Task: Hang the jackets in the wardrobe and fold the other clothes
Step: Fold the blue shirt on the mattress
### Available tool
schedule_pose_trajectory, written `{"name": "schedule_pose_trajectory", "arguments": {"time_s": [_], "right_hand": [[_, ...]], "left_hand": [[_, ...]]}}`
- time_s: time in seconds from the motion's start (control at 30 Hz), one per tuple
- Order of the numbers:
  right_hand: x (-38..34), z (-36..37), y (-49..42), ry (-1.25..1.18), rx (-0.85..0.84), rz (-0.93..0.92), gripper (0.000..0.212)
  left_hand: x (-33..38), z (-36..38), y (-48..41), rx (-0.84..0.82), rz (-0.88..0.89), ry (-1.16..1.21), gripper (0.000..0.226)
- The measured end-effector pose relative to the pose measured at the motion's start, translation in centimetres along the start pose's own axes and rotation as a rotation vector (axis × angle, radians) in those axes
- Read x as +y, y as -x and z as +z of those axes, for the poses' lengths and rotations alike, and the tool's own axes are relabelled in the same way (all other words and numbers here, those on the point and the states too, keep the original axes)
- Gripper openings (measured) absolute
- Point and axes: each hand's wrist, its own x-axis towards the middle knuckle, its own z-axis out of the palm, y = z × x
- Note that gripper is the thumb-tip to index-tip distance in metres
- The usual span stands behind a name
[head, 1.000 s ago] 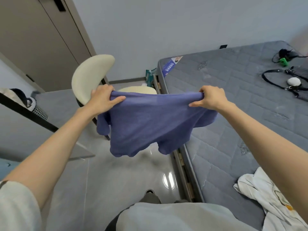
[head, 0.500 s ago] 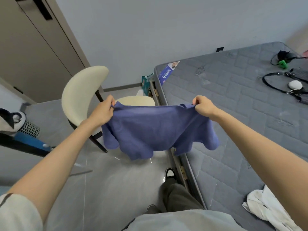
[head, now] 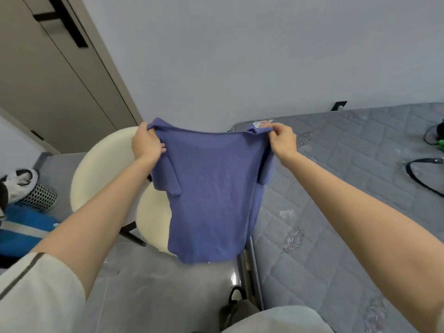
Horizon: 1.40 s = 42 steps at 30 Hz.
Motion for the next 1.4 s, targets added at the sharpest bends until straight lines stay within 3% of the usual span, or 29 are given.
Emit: {"name": "schedule_pose_trajectory", "arguments": {"time_s": [0.1, 0.3, 0.4, 0.57, 0.73, 1.0, 1.23, 1.4], "right_hand": [[-3.5, -1.3, -4.4, -0.120, 0.077, -0.090, 0.035], [-8.4, -6.4, -8.4, -0.402, 0.305, -0.190, 0.034], [-8.8, -8.5, -8.4, -0.438, 0.401, -0.223, 0.033], [-6.2, -11.1, -5.9, -0.428, 0.523, -0.167, 0.030], [1.2, -11.9, -1.0, -0.404, 0.687, -0.006, 0.027], [18.3, -12.2, 7.9, -0.177, 0.733, 0.283, 0.025], [32.6, -12.6, 18.3, -0.029, 0.697, 0.492, 0.029], [40.2, -12.8, 26.3, 0.103, 0.503, 0.589, 0.028]], "left_hand": [[4.6, 0.4, -2.6, 0.076, 0.161, 0.059, 0.019], [11.8, 1.3, -4.2, 0.062, 0.374, 0.259, 0.017], [13.7, 1.8, -3.3, 0.038, 0.453, 0.320, 0.026], [13.1, 3.1, -0.6, -0.068, 0.543, 0.279, 0.014], [8.5, 7.1, 4.5, -0.273, 0.595, 0.142, 0.017], [-0.9, 16.3, 16.3, -0.613, 0.577, 0.003, 0.018], [-9.8, 23.5, 29.4, -0.849, 0.483, -0.180, 0.017], [-15.7, 25.5, 39.3, -1.034, 0.427, -0.294, 0.013]]}}
